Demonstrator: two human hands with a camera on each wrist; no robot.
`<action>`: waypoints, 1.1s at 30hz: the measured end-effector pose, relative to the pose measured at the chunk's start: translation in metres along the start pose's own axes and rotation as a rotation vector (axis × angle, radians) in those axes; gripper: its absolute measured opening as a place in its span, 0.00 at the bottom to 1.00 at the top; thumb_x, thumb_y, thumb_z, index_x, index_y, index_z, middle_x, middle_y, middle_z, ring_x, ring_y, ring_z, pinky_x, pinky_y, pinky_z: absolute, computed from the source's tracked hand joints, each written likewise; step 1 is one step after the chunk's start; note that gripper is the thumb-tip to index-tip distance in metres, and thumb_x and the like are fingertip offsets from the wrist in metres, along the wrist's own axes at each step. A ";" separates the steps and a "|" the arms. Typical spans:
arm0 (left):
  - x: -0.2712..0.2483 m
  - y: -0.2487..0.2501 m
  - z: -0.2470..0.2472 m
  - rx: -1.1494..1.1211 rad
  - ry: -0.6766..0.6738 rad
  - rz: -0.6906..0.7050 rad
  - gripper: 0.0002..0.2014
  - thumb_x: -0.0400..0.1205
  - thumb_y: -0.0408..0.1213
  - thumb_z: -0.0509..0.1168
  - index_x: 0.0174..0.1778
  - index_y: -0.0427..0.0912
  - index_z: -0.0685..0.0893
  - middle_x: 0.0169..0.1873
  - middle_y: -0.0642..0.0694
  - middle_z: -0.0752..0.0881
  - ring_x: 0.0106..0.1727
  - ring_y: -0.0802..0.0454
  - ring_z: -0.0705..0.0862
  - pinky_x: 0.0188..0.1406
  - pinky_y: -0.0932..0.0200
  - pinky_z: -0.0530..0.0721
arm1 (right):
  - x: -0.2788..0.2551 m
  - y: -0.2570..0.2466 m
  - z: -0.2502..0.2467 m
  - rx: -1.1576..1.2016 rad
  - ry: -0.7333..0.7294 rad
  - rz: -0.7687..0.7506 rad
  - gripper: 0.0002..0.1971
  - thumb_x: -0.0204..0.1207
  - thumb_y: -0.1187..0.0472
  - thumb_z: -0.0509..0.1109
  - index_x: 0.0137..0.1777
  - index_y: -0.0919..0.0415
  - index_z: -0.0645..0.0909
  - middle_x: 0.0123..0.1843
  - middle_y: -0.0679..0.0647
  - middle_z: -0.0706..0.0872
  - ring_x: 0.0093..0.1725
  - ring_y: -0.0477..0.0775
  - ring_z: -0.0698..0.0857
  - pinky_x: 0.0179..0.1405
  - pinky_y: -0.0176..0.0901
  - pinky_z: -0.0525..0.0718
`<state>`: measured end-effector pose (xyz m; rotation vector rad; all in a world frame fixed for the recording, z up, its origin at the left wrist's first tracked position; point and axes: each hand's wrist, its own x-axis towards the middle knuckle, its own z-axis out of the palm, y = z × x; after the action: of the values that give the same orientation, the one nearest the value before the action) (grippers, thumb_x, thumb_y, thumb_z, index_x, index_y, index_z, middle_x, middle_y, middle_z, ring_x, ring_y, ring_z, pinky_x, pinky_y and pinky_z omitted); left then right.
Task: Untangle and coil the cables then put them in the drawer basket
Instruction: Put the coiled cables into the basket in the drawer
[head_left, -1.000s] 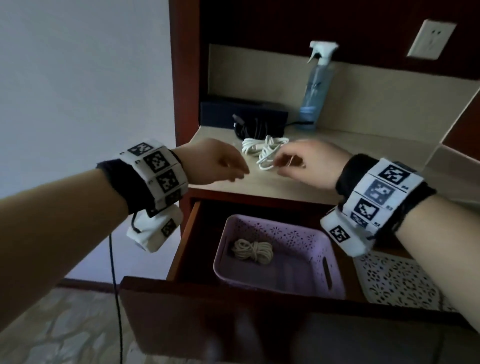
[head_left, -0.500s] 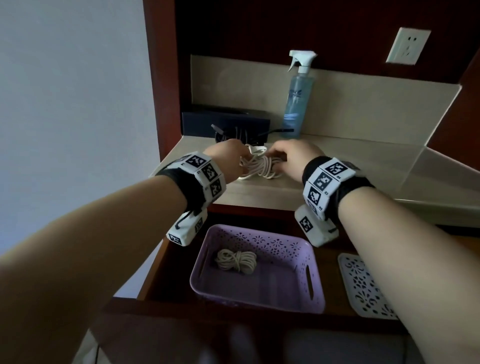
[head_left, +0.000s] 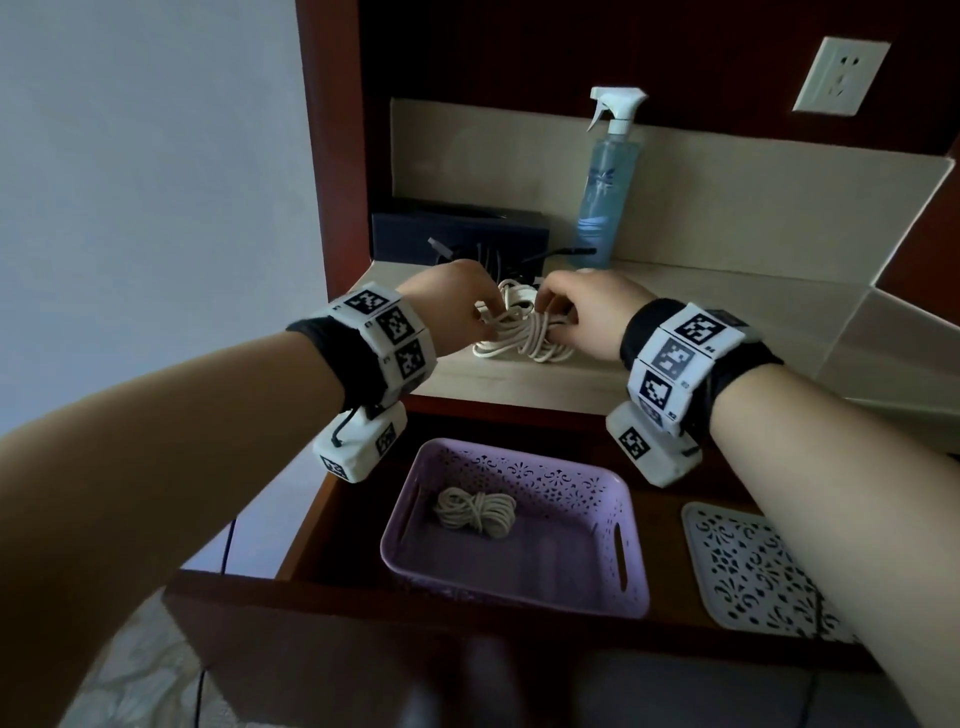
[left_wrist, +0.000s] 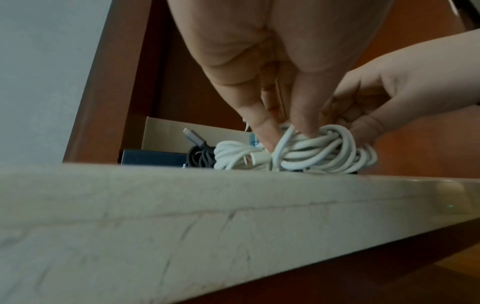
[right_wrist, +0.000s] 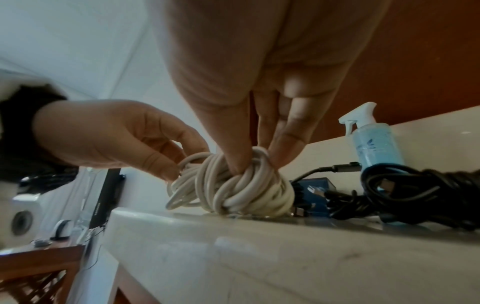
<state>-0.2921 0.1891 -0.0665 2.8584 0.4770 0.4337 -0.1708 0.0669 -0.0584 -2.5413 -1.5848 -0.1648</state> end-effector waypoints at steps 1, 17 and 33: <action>-0.003 0.000 -0.001 0.013 -0.005 0.001 0.12 0.82 0.40 0.66 0.61 0.46 0.85 0.63 0.52 0.79 0.57 0.55 0.82 0.50 0.64 0.76 | -0.003 -0.002 -0.001 -0.007 -0.006 -0.009 0.16 0.76 0.59 0.69 0.63 0.55 0.75 0.59 0.55 0.81 0.56 0.57 0.80 0.57 0.51 0.80; -0.043 0.000 0.002 0.030 -0.135 0.050 0.11 0.77 0.42 0.71 0.54 0.44 0.85 0.51 0.53 0.78 0.49 0.58 0.81 0.54 0.63 0.76 | -0.038 -0.021 0.001 0.048 -0.179 -0.103 0.15 0.73 0.58 0.73 0.59 0.53 0.79 0.56 0.49 0.83 0.51 0.48 0.79 0.50 0.42 0.78; -0.042 -0.029 0.082 0.078 -0.850 0.264 0.17 0.78 0.37 0.70 0.62 0.41 0.84 0.57 0.49 0.85 0.59 0.54 0.84 0.64 0.53 0.79 | -0.037 -0.025 0.093 -0.007 -0.559 -0.174 0.10 0.72 0.60 0.70 0.46 0.56 0.71 0.42 0.50 0.78 0.44 0.53 0.77 0.32 0.39 0.71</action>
<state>-0.3116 0.1888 -0.1610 2.8276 -0.0459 -0.7610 -0.2079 0.0613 -0.1544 -2.5901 -1.9824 0.5725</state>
